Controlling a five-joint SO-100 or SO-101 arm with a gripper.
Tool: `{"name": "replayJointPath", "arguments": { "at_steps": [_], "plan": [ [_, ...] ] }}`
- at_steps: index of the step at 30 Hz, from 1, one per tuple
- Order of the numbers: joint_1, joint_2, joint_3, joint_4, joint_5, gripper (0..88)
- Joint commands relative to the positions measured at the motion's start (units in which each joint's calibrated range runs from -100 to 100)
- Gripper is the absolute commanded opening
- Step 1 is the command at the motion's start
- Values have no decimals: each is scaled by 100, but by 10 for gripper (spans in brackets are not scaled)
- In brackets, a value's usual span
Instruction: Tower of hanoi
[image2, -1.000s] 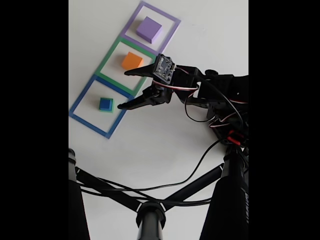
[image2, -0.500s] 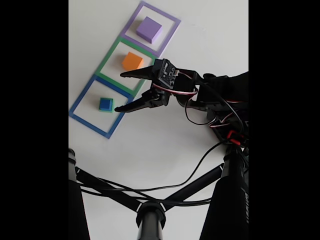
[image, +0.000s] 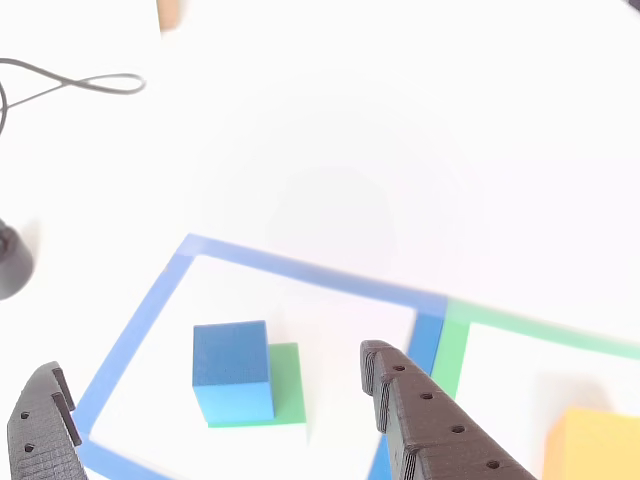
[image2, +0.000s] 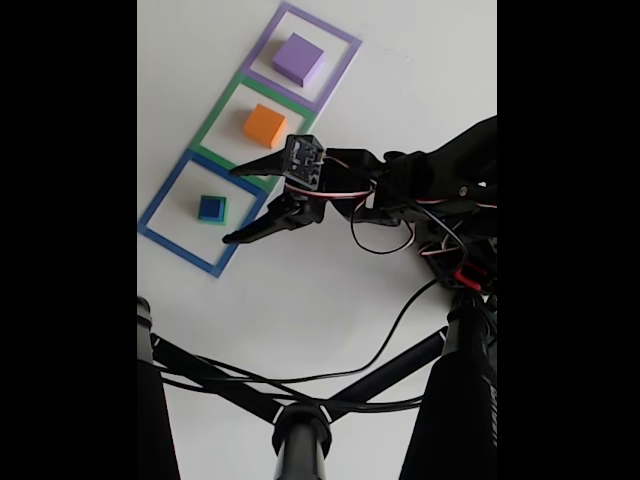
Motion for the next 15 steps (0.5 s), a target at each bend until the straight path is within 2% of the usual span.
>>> {"name": "replayJointPath", "arguments": {
  "at_steps": [1,6,15],
  "plan": [
    [-73,158,-333,-242,0,344],
    [-54,432,-360,-485,0,344],
    [-150,1555,-569,-1594,0,343]
  ]
}}
